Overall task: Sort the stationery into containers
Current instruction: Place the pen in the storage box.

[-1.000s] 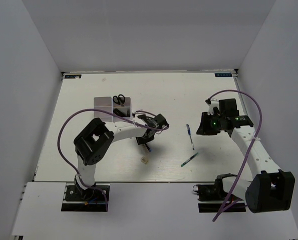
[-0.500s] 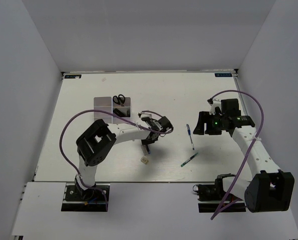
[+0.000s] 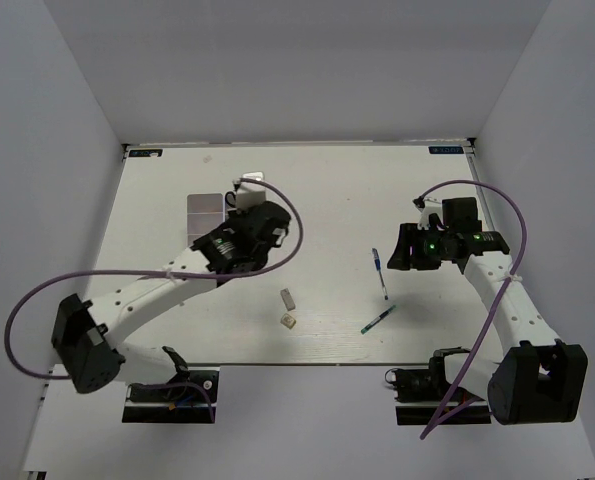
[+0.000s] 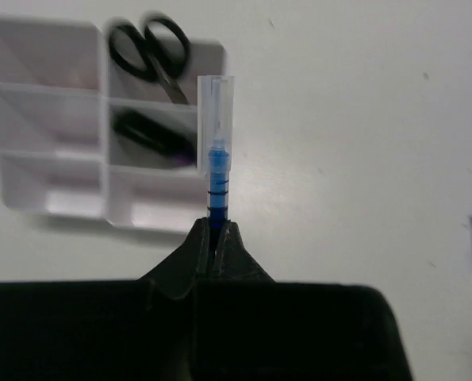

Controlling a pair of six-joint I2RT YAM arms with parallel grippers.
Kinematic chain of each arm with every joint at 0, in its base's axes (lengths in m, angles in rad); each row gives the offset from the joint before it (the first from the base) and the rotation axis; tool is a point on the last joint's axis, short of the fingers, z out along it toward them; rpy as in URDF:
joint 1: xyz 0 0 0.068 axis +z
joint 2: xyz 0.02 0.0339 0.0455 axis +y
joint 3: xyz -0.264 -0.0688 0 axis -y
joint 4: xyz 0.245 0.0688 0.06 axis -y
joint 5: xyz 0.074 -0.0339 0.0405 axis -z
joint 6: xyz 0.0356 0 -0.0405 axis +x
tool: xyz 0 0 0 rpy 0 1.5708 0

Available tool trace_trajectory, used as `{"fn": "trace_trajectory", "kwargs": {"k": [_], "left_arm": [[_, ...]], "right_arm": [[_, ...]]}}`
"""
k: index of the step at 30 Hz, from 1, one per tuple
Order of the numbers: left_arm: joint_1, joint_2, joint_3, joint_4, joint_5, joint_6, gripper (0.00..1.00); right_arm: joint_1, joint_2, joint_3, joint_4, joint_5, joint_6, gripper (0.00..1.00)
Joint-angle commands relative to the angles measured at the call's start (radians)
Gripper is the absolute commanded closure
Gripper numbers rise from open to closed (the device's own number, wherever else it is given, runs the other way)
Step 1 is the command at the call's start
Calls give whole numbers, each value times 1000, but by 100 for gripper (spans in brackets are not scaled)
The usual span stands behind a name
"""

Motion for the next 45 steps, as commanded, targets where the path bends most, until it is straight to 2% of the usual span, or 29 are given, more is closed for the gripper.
{"fn": "trace_trajectory", "kwargs": {"k": [1,2,3,5,7,11,16,23,31,36,45], "left_arm": [[79,-98,-145,248,-99,287,100],[115,-148,-198,292,-111,359,100],[130,-159,-222,432,-111,436,100],[208,-184,-271,484,-123,508,100],[289,-181,-284,552,-110,528,100],[377,-132,-289,621,-96,555,100],[449,-50,-270,649,-80,545,100],[491,37,-316,800,-57,519,100],[494,109,-298,854,-51,509,100],[497,125,-332,918,-56,521,100],[495,85,-437,942,-53,459,100]], "right_arm": [[-4,3,0,5,-27,-11,42],[-6,5,0,4,-28,-11,42],[-4,9,3,5,-27,-10,42],[-6,12,0,3,-25,-13,42],[-1,15,0,8,-28,-13,42],[-6,25,-2,10,-28,-11,42],[-9,28,-5,7,-21,-13,41],[-13,26,-5,8,-24,-15,39],[-15,26,-8,8,-36,-18,39],[-20,34,-8,8,-45,-19,38],[-23,37,-7,7,-51,-18,38]]}}
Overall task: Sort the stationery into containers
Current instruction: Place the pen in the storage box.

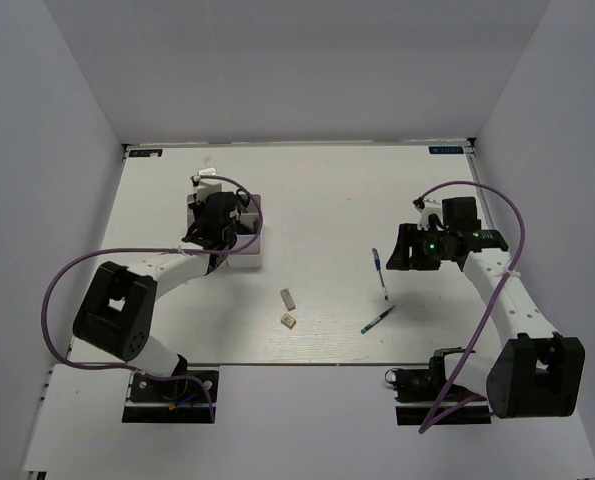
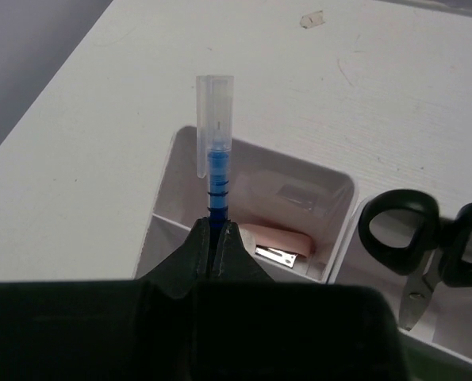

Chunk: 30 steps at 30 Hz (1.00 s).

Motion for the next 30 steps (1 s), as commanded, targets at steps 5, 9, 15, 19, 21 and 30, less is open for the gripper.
{"fn": "trace_trajectory", "kwargs": {"k": [5,9,15,19,21,30], "left_arm": [[4,-71,-87,77,-3,-33,100],[4,-102,-97,52,2,-53,93],[-5,-147,-129,22,6,-76,57],[-18,-203,-132,5,8,-81,52],[-40,-223,-129,-12,5,-70,52],[-150,-452,113,-614,399,-192,100]], "right_arm": [[-9,17,-6,0,-27,-14,38],[-9,23,-5,4,-26,-14,37],[-9,25,-5,4,-32,-20,30],[-7,25,-9,3,-17,-34,30],[-7,26,-9,6,8,-33,30],[24,160,46,-69,69,-126,87]]}}
